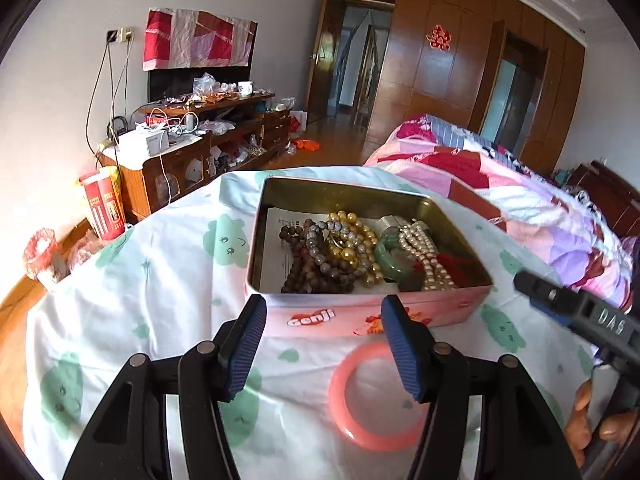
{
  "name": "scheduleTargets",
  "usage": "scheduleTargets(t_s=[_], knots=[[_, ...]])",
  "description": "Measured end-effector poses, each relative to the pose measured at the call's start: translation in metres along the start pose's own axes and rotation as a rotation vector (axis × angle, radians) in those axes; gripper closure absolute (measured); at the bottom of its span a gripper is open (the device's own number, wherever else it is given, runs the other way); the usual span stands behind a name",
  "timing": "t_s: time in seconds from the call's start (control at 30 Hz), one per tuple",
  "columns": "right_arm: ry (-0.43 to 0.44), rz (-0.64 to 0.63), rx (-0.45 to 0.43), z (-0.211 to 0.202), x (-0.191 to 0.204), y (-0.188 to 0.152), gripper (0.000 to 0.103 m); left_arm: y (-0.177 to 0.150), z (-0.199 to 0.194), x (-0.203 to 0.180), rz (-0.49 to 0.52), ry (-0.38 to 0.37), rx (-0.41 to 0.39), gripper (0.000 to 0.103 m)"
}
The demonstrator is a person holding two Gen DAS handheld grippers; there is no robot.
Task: Organize jewelry
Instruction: 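Withdraw both grippers from the tin toward the two bangles, then grasp the silver wire bangle with the right gripper while the left gripper grasps the pink bangle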
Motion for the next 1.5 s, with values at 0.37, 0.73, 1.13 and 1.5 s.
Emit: scheduleTargets(t_s=[0.37, 0.73, 1.13, 1.5], knots=[[0.021, -0.121, 0.216, -0.015, 0.011, -0.056, 0.032, -0.031, -0.012, 0.001, -0.037, -0.05, 0.108, 0.043], [0.004, -0.401, 0.368, -0.027, 0.041, -0.122, 0.025, -0.042, -0.023, 0.0, 0.013, -0.024, 0.138, 0.043], [-0.148, -0.523, 0.304, -0.022, 0.029, -0.118, 0.034, -0.046, -0.015, -0.015, 0.053, -0.08, 0.184, 0.043], [-0.255, -0.283, 0.204, 0.011, -0.007, -0.058, 0.034, -0.033, 0.015, -0.063, 0.138, -0.157, 0.226, 0.042]])
Point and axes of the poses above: each gripper's, at about its wrist camera, not at the fingertips, and z roughly the way its jaws point, x to its left, y to its top, the point moved 6 cm from there along z, roughly the way its jaws point, and after that the axes turned 9 degrees about z, right-handed, at the moved point
